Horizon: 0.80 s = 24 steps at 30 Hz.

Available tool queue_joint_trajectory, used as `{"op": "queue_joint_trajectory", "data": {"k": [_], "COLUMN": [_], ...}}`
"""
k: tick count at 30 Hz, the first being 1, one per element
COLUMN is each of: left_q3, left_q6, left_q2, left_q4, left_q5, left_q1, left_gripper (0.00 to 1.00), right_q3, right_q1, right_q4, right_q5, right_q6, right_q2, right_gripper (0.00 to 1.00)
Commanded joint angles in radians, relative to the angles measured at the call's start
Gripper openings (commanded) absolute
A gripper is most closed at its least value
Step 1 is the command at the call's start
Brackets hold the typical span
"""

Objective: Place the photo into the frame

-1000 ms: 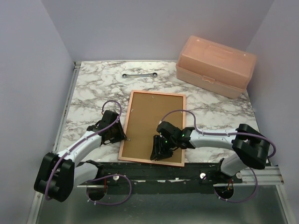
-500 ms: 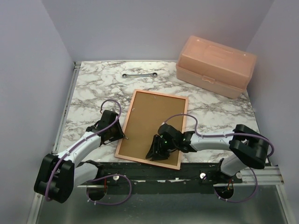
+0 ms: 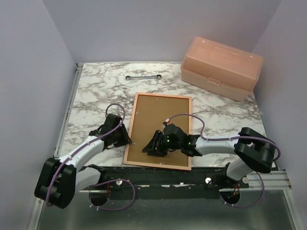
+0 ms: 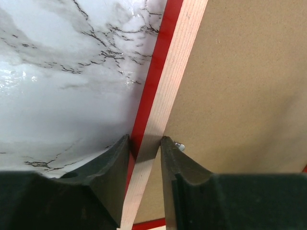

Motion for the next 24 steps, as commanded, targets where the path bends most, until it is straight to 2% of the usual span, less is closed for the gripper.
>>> {"op": "queue_joint_trajectory", "data": {"k": [1,4,10,15,19,24], "left_q3": [-0.011,-0.012,-0.017,-0.027,-0.035,-0.038], "left_q6": [-0.018,-0.020,-0.026,-0.053,-0.069,-0.071], "left_q2": [-0.019,-0.022,-0.043,-0.050,-0.041,-0.014], "left_q4": [-0.014,-0.002,0.025,0.062,0.089,0.101], "left_q5": [0.037,0.055,0.097,0.140,0.161,0.171], "left_q1": [-0.002,-0.002,-0.002,-0.002,-0.003,-0.003], "left_gripper": [0.37,0.40,0.45,0.47,0.48,0.48], "right_q3": [0.068,0.090,0.077,0.075,0.046,0.019], "right_q1": [-0.039,-0.110,-0.357,-0.534,-0.586,-0.586], "right_q4": [-0.206,-0.387,-0.639,-0.847,-0.869,-0.807], "right_q5": [0.115,0.166,0.172,0.238,0.220,0.102], "right_q6": [-0.137,-0.235,-0.428,-0.573,-0.617,-0.634], "right_q2": [-0.081,-0.156,-0.326,-0.358,-0.313,-0.207], "right_gripper": [0.48,0.49,0.51,0.53,0.53,0.55]}}
